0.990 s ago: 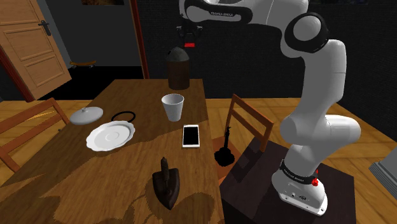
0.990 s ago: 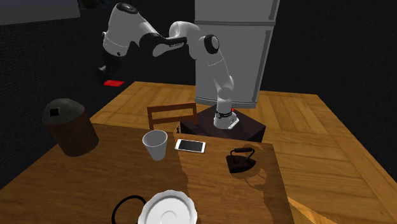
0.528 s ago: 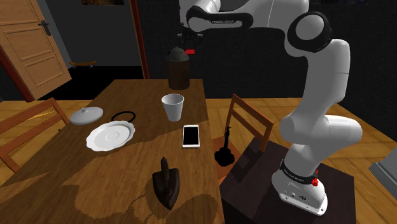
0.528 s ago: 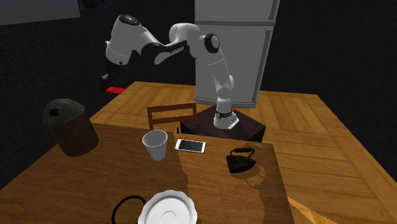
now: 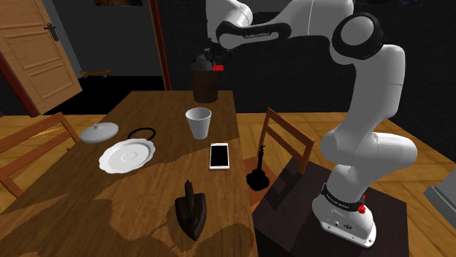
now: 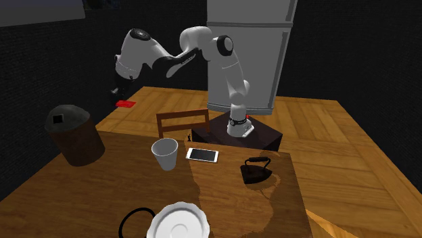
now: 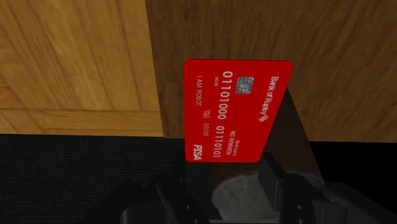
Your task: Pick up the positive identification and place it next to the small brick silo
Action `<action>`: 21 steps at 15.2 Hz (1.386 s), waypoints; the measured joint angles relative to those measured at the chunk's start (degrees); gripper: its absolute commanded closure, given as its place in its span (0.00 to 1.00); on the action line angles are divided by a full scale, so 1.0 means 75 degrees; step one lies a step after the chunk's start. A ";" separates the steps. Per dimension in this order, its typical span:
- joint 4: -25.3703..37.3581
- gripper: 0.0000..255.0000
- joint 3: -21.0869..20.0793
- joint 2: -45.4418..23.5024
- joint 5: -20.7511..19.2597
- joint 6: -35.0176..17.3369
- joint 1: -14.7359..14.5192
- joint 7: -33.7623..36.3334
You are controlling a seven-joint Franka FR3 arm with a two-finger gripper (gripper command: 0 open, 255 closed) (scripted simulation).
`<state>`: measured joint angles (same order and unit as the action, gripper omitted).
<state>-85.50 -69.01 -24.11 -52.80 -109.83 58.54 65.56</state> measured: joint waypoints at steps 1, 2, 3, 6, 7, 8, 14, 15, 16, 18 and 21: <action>-0.0131 1.00 -0.0008 0.0019 -0.0010 -0.0092 0.0051 0.0065; -0.0197 1.00 0.0007 0.0005 -0.0039 -0.0151 0.0054 0.0112; -0.0344 1.00 -0.0003 0.0026 -0.0049 -0.0259 0.0123 0.0175; -0.0570 1.00 0.0063 -0.0032 -0.0165 -0.0468 0.0139 0.0333; -0.0678 1.00 0.0061 -0.0019 -0.0181 -0.0549 0.0183 0.0385; -0.0785 1.00 0.0067 -0.0012 -0.0208 -0.0625 0.0202 0.0458; -0.1210 1.00 0.0241 -0.0153 -0.0496 -0.1029 0.0189 0.0802; -0.1279 1.00 0.0279 -0.0185 -0.0556 -0.1097 0.0174 0.0870; -0.1345 1.00 0.0305 -0.0201 -0.0600 -0.1152 0.0169 0.0930; -0.1517 1.00 0.0338 -0.0209 -0.0676 -0.1292 0.0204 0.1045; -0.1666 1.00 0.0470 -0.0320 -0.0871 -0.1444 0.0111 0.1253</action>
<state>-97.99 -65.48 -26.51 -59.33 -120.67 59.37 74.95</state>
